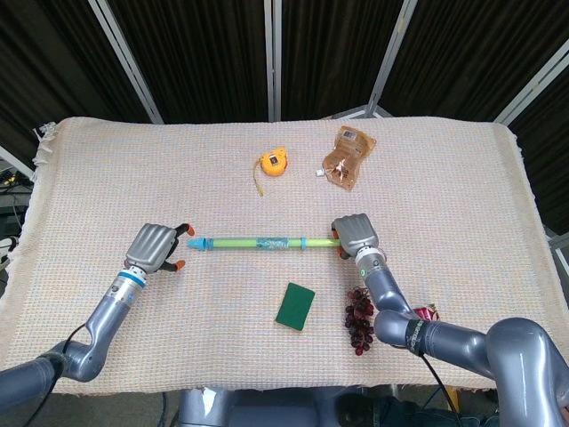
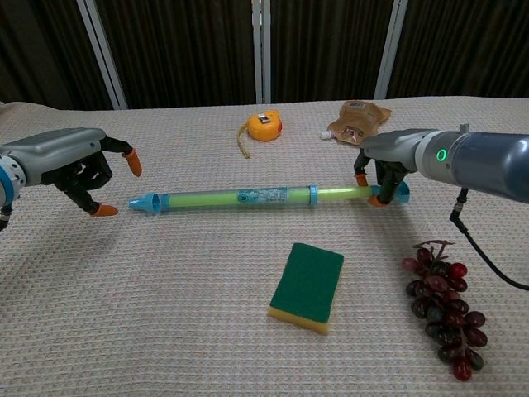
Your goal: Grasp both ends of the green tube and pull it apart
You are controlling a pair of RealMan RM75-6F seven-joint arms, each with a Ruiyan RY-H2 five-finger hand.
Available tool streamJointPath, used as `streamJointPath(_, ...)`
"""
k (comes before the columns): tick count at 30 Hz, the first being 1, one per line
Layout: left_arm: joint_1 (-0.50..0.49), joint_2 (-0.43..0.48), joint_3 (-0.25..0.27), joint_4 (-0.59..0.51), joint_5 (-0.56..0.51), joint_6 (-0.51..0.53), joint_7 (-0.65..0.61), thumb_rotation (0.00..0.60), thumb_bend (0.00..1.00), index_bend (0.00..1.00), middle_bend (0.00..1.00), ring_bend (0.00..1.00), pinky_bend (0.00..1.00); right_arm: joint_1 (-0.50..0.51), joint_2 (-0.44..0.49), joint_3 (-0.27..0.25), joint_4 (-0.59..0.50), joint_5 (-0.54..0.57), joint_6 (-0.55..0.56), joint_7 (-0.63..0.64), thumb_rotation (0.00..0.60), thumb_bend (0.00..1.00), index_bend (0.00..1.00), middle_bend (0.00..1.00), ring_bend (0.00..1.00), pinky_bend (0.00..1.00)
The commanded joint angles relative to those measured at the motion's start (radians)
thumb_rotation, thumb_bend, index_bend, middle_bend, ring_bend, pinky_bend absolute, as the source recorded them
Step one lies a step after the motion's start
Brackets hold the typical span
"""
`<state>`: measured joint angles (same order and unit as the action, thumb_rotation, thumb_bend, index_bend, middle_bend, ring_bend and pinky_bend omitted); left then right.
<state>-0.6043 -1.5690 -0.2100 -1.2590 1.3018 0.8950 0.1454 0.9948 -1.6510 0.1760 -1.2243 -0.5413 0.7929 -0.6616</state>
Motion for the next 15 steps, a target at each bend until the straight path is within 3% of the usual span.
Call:
streamJointPath(1,-0.035,-0.037,-0.011,0.046,-0.029,-0.035,0.006,0.600,0.25,0.36,0.86,0.82,1.00,0.004,0.003,-0.002,-0.006,0.005,0.005,-0.007,0.600,0.49,0.69,1.00,1.00,1.00)
streamJointPath(15,-0.137,-0.103,-0.039,0.141,-0.113,-0.145,-0.031,0.600,0.28,0.38,0.86,0.82,1.00,0.017,0.018,-0.008,-0.028,0.033,0.022,-0.022,0.600,0.49,0.69,1.00,1.00,1.00)
